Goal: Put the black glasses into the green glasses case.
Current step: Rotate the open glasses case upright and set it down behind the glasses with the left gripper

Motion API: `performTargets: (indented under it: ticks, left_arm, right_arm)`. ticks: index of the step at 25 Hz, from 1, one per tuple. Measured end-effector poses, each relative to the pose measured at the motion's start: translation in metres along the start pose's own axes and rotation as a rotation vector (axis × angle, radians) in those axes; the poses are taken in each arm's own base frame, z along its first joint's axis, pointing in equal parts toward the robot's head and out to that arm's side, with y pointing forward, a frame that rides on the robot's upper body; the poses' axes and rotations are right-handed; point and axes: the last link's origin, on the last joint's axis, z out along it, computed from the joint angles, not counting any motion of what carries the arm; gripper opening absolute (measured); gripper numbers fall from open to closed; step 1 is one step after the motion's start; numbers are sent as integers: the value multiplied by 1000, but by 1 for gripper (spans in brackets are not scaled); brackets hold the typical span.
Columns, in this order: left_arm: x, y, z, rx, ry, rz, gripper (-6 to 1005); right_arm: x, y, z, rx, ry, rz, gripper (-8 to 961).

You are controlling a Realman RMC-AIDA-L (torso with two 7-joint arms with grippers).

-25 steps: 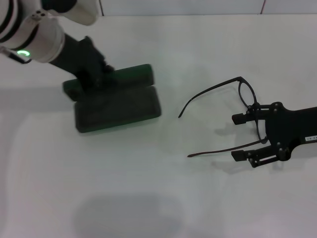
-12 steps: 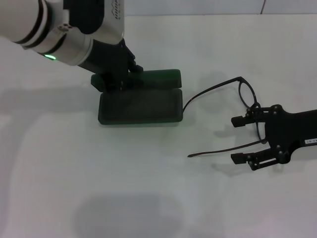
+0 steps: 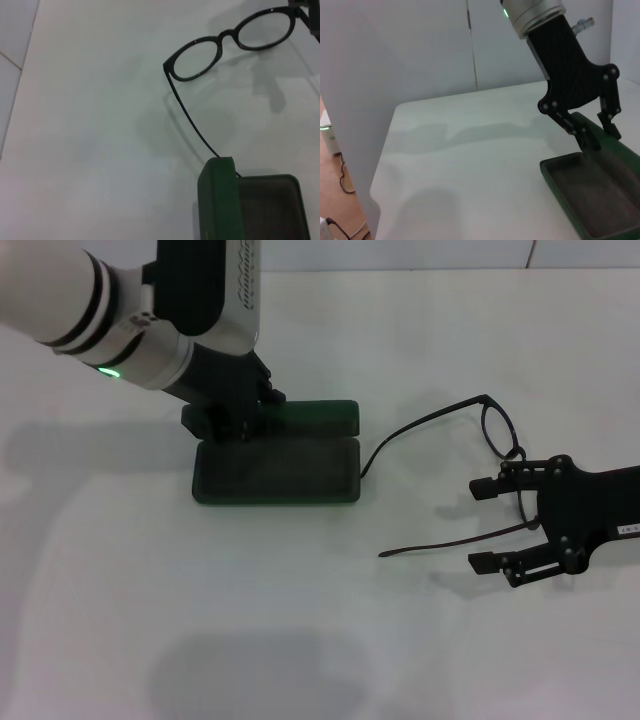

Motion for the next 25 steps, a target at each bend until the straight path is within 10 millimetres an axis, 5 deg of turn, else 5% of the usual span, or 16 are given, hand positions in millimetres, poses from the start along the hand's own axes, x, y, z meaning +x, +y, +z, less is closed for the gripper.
performTargets:
  ticks: [16,25]
  left_arm:
    - [-6,7,-2,83,48,-27,310]
    - [-10,11,-7,105,95,-69,573]
  right_arm:
    - [4,2,-2,4,3,13,858]
    - [4,1,-4,7,3,18,858]
